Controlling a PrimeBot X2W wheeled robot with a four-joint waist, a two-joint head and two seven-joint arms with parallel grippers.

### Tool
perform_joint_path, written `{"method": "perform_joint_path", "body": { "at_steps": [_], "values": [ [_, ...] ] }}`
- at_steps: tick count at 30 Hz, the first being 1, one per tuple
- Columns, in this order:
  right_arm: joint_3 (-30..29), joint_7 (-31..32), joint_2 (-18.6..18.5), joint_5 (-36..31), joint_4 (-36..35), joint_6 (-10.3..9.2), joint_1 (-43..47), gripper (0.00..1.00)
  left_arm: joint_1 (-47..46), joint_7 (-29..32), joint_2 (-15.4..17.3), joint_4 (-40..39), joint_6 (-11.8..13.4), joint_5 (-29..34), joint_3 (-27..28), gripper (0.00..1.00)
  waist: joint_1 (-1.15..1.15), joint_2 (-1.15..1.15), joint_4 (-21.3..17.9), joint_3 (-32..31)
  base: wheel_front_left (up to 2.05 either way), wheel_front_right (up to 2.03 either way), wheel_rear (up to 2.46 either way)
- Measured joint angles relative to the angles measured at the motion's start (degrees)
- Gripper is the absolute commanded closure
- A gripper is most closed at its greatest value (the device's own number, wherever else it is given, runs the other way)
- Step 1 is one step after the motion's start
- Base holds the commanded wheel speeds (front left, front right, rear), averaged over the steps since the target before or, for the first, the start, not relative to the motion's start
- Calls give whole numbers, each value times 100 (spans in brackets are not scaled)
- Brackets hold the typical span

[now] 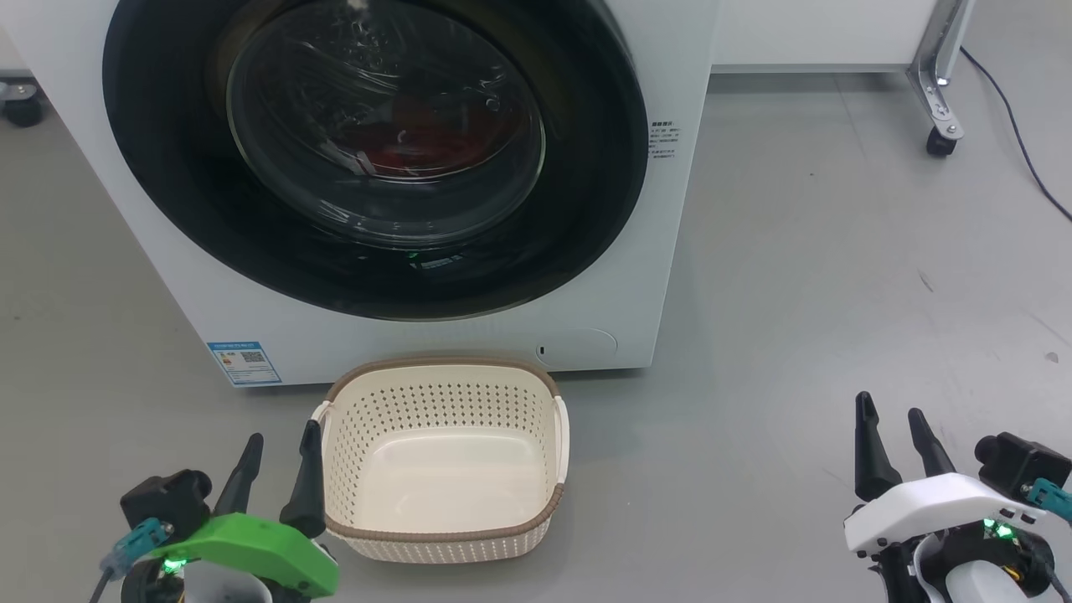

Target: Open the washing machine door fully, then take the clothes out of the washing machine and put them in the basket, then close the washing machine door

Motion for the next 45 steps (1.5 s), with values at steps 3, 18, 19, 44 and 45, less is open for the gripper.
{"method": "perform_joint_path", "body": {
  "at_steps": [3,18,19,44,45],
  "values": [
    [69,-53,2,-227,-21,-64,4,0,0,-52,15,-32,55,246,-83,0,0,0,12,18,0,0,0],
    [225,-361,44,-1281,-126,-313,119,0,-3,-354,4,-79,280,1370,-416,0,0,0,77,57,0,0,0],
    [233,-381,45,-1360,-133,-316,119,0,-3,-371,2,-79,283,1434,-435,0,0,0,80,62,0,0,0],
    [303,-705,181,-2639,-274,-601,368,0,-4,-708,-107,41,528,2632,-694,0,0,0,139,33,0,0,0],
    [286,-705,191,-2639,-274,-614,370,0,-4,-708,-108,47,528,2632,-689,0,0,0,140,27,0,0,0]
  ]
}}
